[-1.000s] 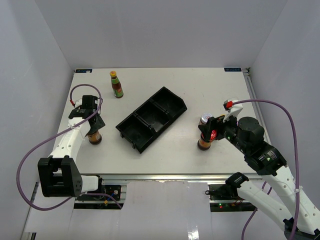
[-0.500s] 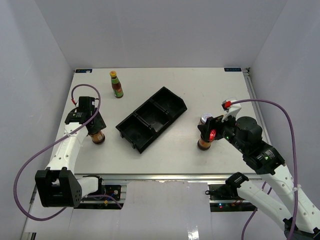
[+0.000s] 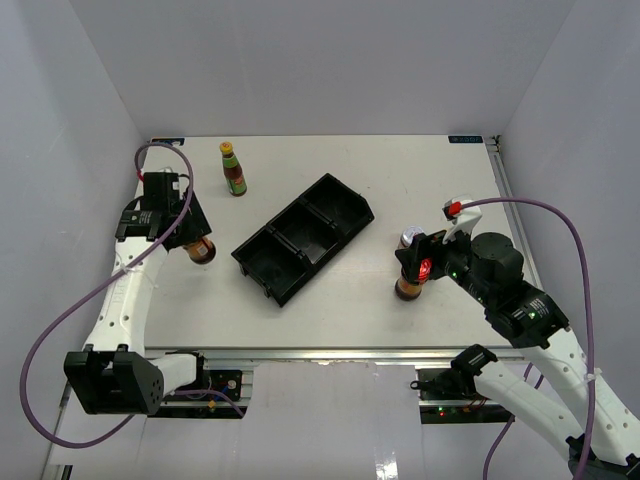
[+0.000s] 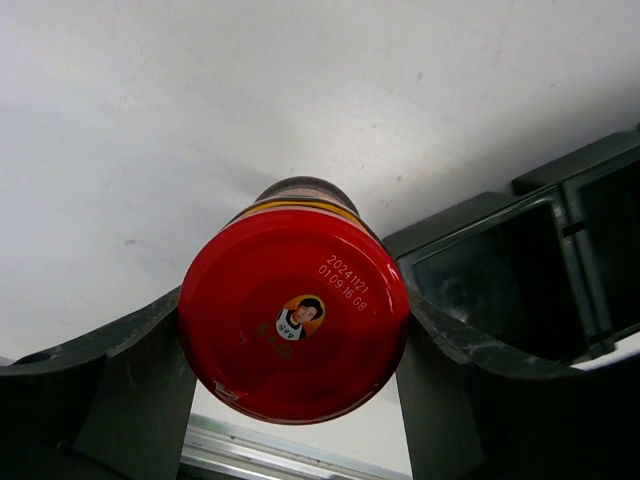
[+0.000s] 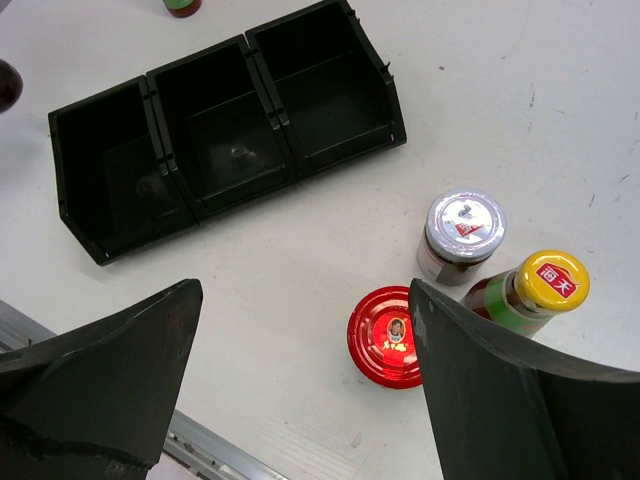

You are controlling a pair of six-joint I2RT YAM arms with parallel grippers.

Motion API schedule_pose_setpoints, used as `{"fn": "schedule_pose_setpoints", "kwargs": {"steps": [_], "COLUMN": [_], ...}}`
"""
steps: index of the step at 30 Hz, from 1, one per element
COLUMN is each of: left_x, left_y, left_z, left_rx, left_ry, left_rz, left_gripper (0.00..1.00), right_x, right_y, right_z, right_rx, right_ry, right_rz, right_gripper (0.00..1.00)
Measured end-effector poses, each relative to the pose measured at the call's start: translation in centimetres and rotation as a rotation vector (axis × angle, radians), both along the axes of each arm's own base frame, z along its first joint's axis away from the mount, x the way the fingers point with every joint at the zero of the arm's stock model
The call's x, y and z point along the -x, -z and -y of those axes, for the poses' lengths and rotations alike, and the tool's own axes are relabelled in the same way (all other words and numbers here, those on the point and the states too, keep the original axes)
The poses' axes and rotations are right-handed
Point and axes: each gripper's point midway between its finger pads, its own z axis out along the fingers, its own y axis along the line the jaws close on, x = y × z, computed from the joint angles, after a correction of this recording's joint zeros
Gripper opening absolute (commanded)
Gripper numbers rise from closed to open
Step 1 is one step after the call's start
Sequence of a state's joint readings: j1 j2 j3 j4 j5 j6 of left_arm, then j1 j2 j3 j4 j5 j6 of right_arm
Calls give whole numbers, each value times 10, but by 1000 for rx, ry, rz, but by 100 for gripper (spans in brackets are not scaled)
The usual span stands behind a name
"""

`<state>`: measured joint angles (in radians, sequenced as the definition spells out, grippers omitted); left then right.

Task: Organize the condiment bottles

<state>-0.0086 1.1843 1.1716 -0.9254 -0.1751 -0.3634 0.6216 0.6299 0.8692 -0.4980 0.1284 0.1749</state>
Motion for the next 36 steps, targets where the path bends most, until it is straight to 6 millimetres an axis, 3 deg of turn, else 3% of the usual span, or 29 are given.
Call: {"fn": "schedule_pose_setpoints", "kwargs": {"steps": [6, 11, 20, 27, 36], "left_x": [-21, -30, -28, -24, -17], "left_y": [-47, -61, -35, -22, 17], "left_z": [12, 33, 107, 133, 150], "left_rx": [36, 65, 82, 58, 9], "left_ry": [50, 126, 323, 370, 391], "left_rz": [105, 130, 34, 15, -51], "left_gripper": [0, 0, 0, 0, 0], "right_x": [-2, -4, -6, -6, -6], "right_y": [3, 7, 12, 12, 12], "right_z": [-1, -3, -4, -4, -4], "right_rx": [8, 18, 30, 31, 31], "right_ry": [0, 0, 0, 0, 0], "right_rz": [-11, -24, -41, -42, -39], "right_gripper": [90, 90, 90, 90, 90]}}
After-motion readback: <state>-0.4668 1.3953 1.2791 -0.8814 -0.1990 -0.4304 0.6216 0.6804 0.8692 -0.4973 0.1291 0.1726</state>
